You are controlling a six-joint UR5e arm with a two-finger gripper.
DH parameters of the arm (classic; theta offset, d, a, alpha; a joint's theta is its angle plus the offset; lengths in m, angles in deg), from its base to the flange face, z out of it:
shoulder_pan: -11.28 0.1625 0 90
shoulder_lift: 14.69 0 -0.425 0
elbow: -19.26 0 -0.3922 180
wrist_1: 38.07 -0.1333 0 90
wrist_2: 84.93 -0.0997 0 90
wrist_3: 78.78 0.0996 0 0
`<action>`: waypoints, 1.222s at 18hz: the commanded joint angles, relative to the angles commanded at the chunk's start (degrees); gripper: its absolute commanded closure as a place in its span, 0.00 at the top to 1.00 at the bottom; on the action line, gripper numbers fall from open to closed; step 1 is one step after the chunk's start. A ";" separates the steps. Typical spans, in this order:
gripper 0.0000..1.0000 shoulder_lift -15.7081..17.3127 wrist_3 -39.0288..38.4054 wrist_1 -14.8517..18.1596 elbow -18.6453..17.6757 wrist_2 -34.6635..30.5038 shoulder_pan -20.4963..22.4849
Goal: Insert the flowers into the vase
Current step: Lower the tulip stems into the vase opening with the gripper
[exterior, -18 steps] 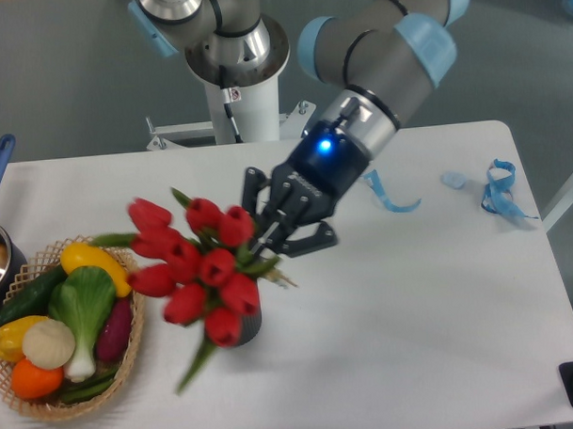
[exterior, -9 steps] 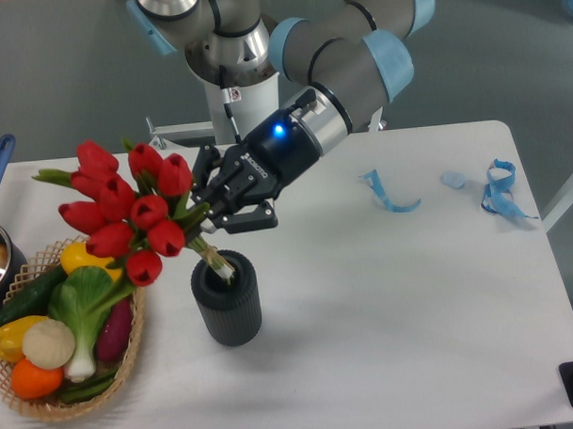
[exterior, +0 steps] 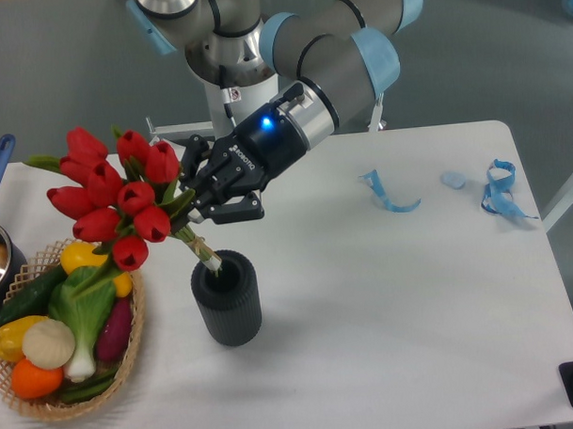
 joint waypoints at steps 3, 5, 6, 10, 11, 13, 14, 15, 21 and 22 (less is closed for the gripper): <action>0.10 -0.79 1.05 0.00 0.00 -0.26 0.09; 0.10 -2.02 2.63 0.00 -0.17 -0.44 0.09; 0.10 -2.55 3.07 0.09 -0.61 -0.44 0.09; 0.10 -4.65 3.78 0.00 -1.76 -0.44 0.26; 0.10 -5.01 3.78 0.09 -1.85 -0.44 0.44; 0.10 -5.62 3.78 0.09 -2.37 -0.44 0.79; 0.10 -5.98 4.04 0.00 -2.72 -0.44 0.88; 0.10 -6.24 4.22 0.00 -3.33 -0.44 0.79; 0.11 -8.70 7.46 0.00 -4.83 -0.44 0.97; 0.11 -8.88 8.52 0.00 -5.27 -0.44 1.31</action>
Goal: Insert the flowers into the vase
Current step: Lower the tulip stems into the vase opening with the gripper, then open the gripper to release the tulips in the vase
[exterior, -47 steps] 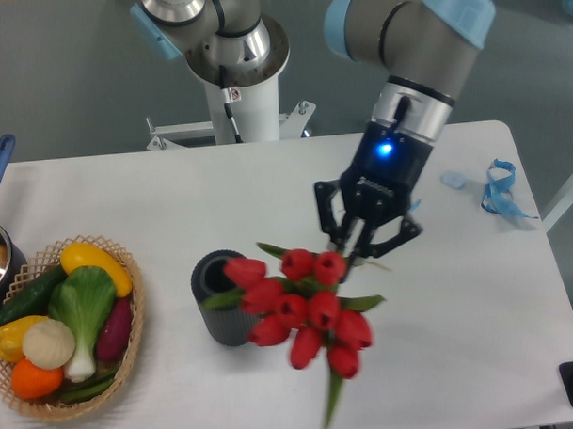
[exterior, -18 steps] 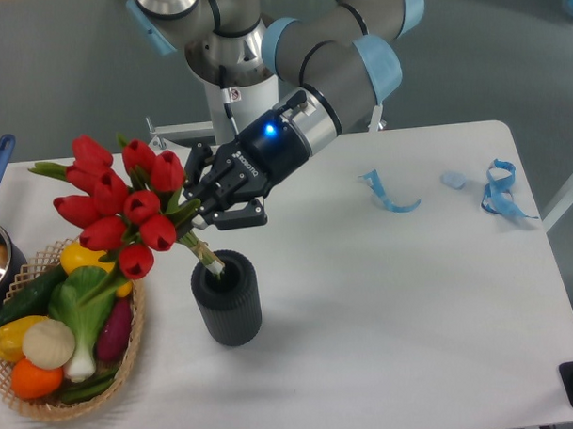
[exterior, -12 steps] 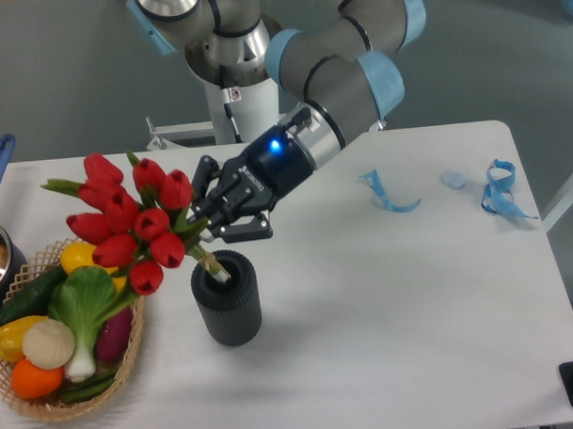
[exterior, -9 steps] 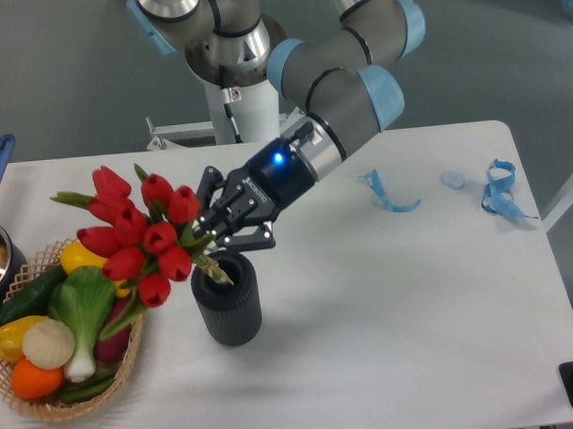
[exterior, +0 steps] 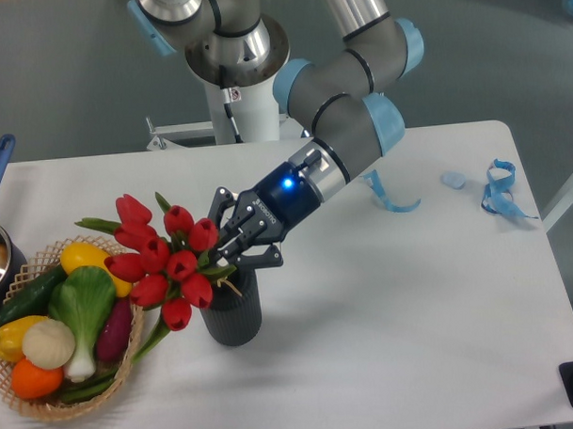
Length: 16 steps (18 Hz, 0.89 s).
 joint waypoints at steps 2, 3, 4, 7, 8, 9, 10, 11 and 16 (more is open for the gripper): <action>0.11 -0.26 0.98 0.00 -0.53 0.00 0.53; 0.11 -0.35 1.06 0.00 -0.71 0.00 0.97; 0.11 -0.44 1.33 0.00 -0.71 -0.35 1.06; 0.11 -0.88 3.17 0.00 -1.67 -1.14 1.50; 0.12 -0.97 3.52 0.00 -2.02 -1.14 1.58; 0.13 -1.14 3.61 0.00 -2.03 -1.14 1.59; 0.18 -1.14 3.61 0.00 -2.03 -1.14 1.67; 0.31 -1.14 3.70 0.00 -2.03 -1.14 2.11; 0.93 -0.97 5.72 -0.18 -1.94 -1.14 3.16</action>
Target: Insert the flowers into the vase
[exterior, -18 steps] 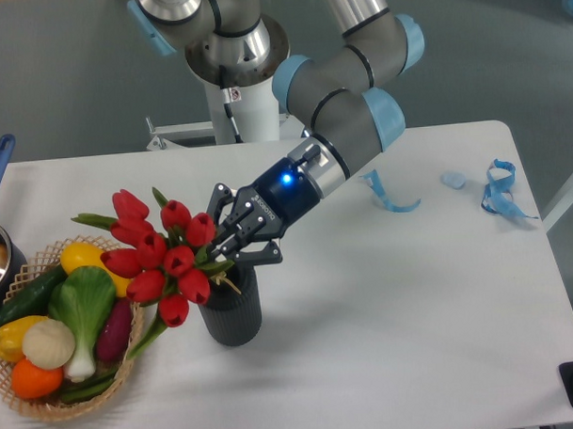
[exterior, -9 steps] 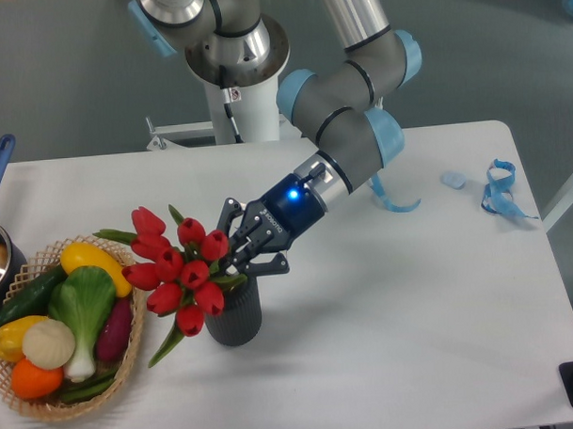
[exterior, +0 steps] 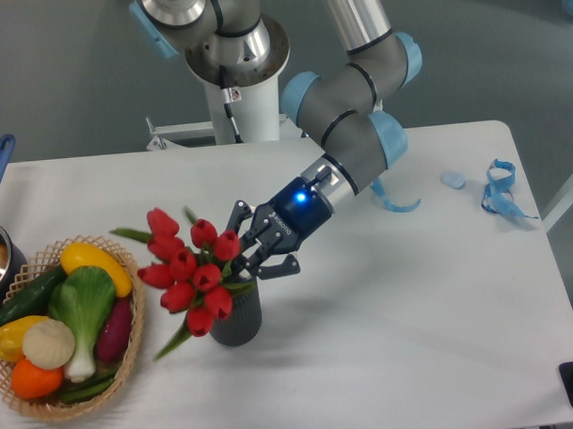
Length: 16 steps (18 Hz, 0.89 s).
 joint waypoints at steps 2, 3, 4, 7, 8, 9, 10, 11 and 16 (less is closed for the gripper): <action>1.00 0.26 0.09 0.00 0.00 -0.09 0.18; 1.00 0.44 0.09 0.00 0.00 -0.09 0.18; 1.00 0.44 0.09 0.00 0.00 -0.17 0.35; 1.00 2.36 0.18 0.00 0.09 -4.03 1.49; 1.00 3.59 0.18 0.09 0.00 -6.13 1.76; 1.00 5.00 0.27 0.09 0.26 -8.94 2.63; 1.00 6.84 0.27 0.09 0.44 -12.71 3.51; 1.00 8.51 0.27 0.09 0.87 -17.01 4.39; 1.00 14.41 0.27 0.18 3.59 -35.74 9.14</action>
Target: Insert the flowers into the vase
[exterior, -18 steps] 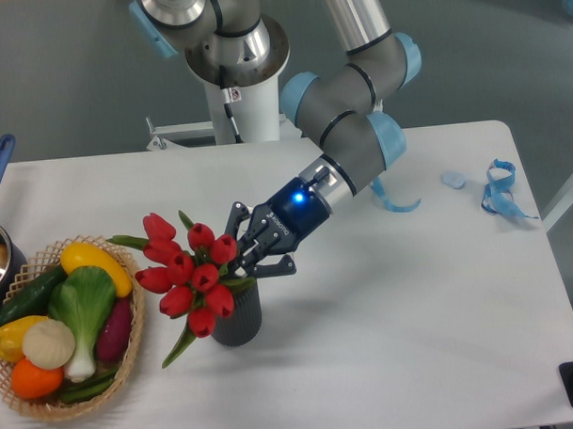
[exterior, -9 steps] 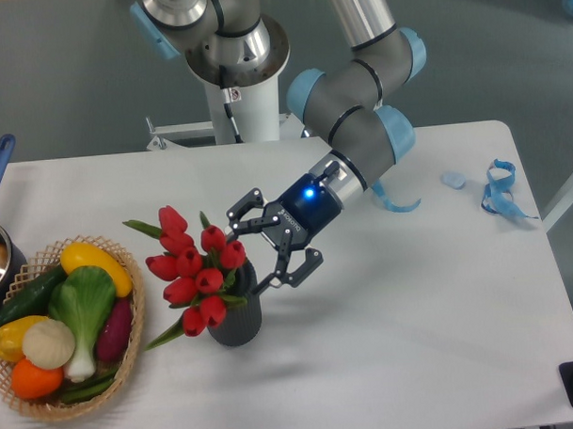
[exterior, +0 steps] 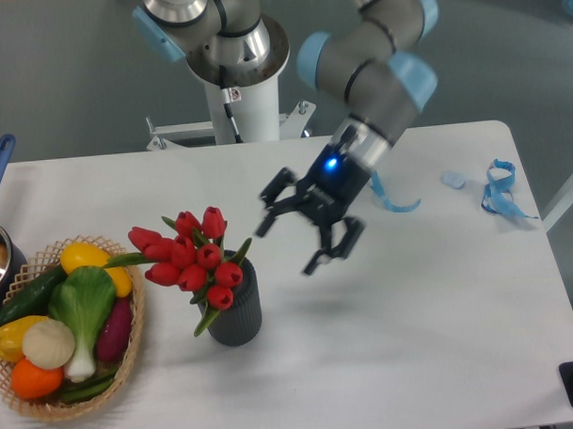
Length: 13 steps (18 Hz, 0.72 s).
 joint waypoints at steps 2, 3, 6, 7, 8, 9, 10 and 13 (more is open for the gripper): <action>1.00 1.58 -0.26 0.00 2.02 -3.54 0.88; 1.00 2.46 -0.35 0.35 3.60 -5.29 1.32; 1.00 4.22 0.09 3.24 7.64 -14.68 3.17; 1.00 4.84 1.13 4.82 8.70 -17.67 3.26; 1.00 5.37 3.75 6.66 9.32 -20.14 3.26; 1.00 5.72 7.87 8.77 9.67 -22.16 3.35; 1.00 6.42 12.00 10.88 9.76 -24.19 3.70; 1.00 8.35 20.55 14.94 9.33 -26.05 6.42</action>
